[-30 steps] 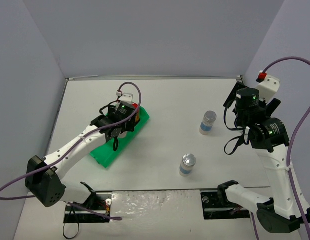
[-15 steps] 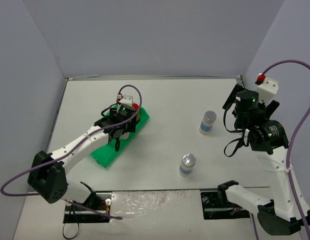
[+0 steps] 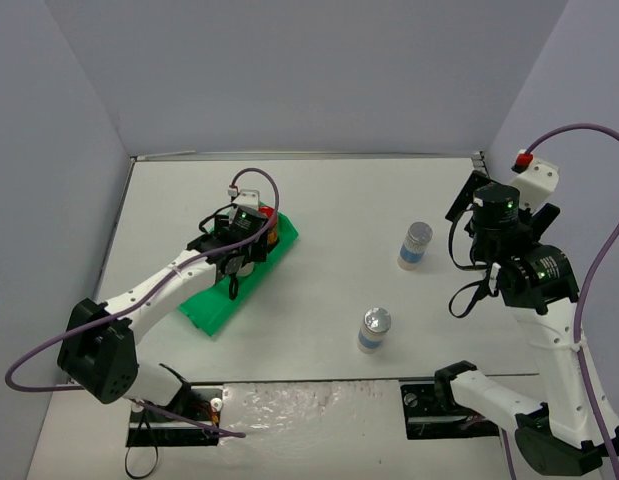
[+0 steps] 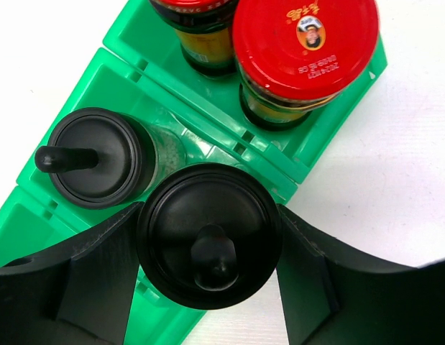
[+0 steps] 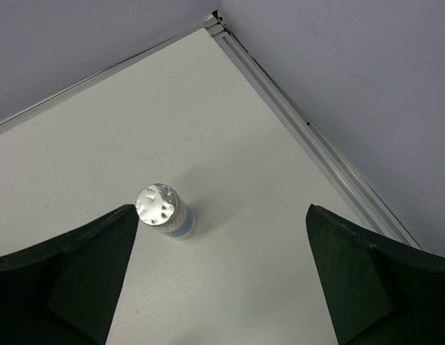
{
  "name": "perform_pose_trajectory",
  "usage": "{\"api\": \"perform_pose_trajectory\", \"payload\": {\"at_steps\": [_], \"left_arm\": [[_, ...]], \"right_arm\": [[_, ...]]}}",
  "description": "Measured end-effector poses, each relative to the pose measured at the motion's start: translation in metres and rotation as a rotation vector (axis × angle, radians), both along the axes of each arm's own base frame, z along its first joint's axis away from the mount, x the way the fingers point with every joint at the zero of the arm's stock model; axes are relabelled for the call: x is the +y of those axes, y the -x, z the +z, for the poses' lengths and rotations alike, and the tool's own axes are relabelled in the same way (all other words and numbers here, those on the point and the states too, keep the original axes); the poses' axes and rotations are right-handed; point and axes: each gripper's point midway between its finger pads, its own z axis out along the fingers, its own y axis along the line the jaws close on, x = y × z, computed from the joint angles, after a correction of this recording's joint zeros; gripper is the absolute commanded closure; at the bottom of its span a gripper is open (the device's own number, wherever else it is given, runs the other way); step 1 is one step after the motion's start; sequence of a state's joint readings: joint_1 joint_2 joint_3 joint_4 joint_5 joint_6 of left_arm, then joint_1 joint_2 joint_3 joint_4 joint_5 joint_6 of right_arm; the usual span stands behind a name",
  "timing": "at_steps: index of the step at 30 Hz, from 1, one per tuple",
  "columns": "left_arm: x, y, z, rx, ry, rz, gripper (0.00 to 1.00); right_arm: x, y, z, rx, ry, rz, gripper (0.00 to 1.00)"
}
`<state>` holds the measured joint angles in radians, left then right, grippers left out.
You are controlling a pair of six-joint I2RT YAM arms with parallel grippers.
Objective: Organize the condiment bottles
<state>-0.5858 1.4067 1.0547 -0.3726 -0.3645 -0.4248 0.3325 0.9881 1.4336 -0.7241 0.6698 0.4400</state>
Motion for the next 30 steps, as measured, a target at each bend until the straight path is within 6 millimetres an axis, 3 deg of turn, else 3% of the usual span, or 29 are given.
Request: {"api": "perform_pose_trajectory", "payload": {"at_steps": [24, 30], "left_arm": [[0.01, 0.004, -0.033, 0.059, -0.001, 0.031, 1.0], [0.009, 0.001, -0.032, 0.05, 0.008, 0.032, 0.8]], "right_arm": [[0.001, 0.002, -0.004, 0.003, -0.005, 0.012, 0.0], [0.002, 0.002, -0.004, 0.005, -0.009, 0.018, 0.0]]}}
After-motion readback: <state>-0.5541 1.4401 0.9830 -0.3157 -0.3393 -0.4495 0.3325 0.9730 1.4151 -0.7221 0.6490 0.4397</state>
